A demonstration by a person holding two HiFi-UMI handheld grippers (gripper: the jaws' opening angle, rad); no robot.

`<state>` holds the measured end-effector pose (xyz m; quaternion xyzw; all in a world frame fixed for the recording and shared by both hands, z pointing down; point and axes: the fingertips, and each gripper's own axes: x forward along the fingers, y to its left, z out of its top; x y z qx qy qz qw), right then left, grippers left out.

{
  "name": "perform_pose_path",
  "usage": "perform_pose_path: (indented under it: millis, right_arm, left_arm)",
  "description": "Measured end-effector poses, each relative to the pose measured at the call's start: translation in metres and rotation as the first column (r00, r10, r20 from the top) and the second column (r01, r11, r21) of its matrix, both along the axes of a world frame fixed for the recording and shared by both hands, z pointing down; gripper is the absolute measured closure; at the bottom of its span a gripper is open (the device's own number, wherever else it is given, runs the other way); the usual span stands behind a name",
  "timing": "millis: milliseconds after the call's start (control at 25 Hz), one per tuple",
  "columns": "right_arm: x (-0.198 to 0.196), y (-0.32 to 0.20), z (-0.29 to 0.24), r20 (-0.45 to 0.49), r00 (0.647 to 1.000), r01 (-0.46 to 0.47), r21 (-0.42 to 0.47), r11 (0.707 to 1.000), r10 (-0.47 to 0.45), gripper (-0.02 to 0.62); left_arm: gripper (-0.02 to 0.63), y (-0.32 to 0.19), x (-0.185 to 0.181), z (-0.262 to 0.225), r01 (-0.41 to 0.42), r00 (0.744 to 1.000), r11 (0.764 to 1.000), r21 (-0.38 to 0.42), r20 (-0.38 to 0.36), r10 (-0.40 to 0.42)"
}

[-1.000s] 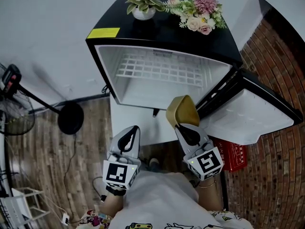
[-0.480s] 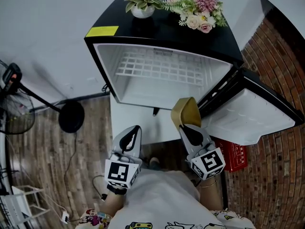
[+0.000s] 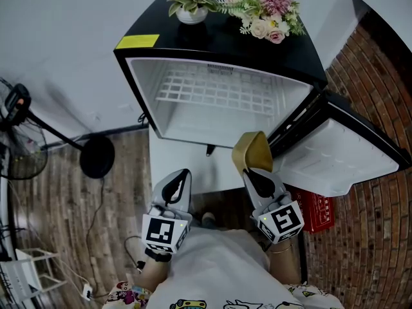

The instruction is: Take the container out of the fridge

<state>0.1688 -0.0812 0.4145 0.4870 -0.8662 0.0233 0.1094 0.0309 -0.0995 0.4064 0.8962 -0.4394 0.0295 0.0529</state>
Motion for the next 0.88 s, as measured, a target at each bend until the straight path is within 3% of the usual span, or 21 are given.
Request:
perform_pose_path:
  millis: [880]
  right_arm:
    - [0.0082,-0.0013,-0.0011,0.031,0.999,-0.012,0.001,1.000,0.011,0.581]
  left_arm:
    - [0.609,-0.0006,0.0022,0.0009,0.019,1.000,1.000,0.002,0.005,-0.019]
